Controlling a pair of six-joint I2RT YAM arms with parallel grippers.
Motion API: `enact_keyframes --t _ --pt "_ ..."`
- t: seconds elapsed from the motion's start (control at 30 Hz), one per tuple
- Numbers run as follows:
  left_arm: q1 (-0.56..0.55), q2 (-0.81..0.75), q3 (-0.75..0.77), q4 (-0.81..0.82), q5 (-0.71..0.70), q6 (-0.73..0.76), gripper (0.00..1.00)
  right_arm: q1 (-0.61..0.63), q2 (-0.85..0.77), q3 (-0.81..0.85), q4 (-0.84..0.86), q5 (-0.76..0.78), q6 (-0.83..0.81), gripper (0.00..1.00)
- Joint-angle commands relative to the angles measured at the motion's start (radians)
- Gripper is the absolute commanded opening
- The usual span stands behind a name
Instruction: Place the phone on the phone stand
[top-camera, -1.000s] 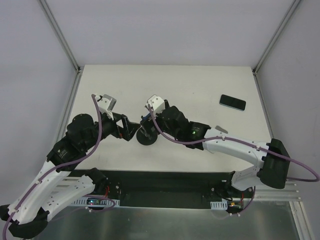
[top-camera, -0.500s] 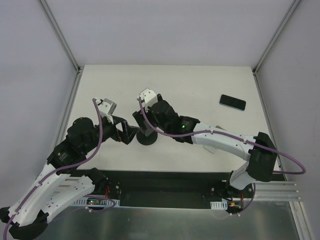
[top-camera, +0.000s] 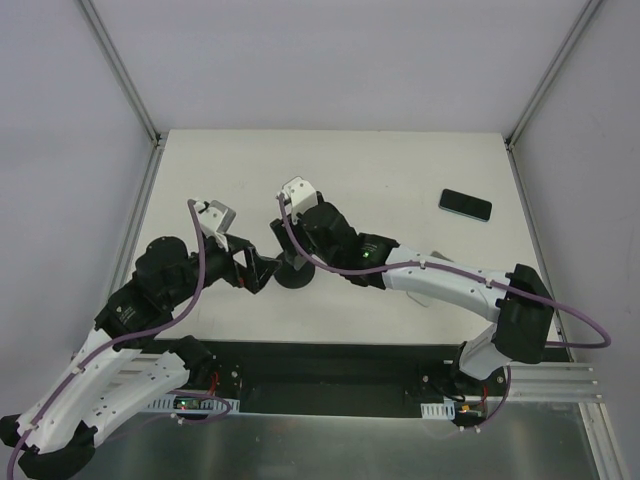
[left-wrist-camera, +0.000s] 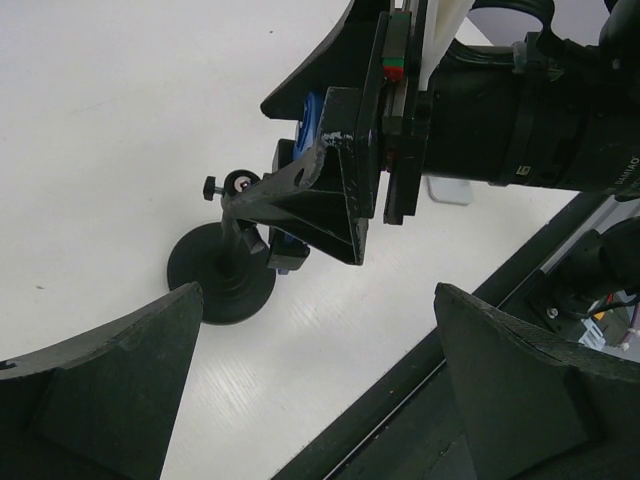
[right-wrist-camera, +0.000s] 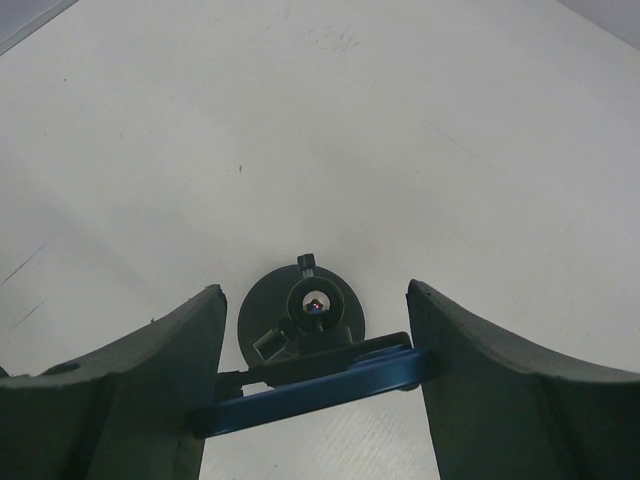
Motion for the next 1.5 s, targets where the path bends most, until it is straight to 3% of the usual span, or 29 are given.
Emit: enact_keyframes --t 0.0,0.13,0.37,0.57,0.87,1.07,1.33,1.47 --pt "0.005 0.024 0.011 0.038 0.029 -0.013 0.97 -0.044 -0.028 0.007 0.068 0.025 -0.032 0.06" --pt "0.005 0.025 0.021 0.041 0.013 -0.025 0.96 -0.081 -0.039 0.013 0.072 -0.017 -0.028 0.01" --pt "0.005 0.093 0.037 0.091 -0.086 -0.021 0.96 -0.130 -0.028 0.042 0.144 0.215 -0.038 0.01" --pt "0.005 0.139 0.063 0.107 -0.066 -0.016 0.96 -0.276 0.070 0.149 0.157 0.276 -0.041 0.01" --pt "0.005 0.179 0.076 0.107 -0.064 -0.010 0.95 -0.501 0.329 0.480 0.186 0.278 -0.144 0.01" --pt "0.006 0.232 0.080 0.113 -0.043 -0.005 0.95 -0.662 0.468 0.669 0.151 0.237 -0.130 0.01" --pt "0.008 0.341 0.114 0.153 0.029 0.022 0.95 -0.880 0.616 0.850 0.062 0.168 -0.112 0.01" --pt "0.012 0.384 0.122 0.164 0.072 0.021 0.95 -0.957 0.696 0.971 -0.027 0.212 -0.094 0.01"
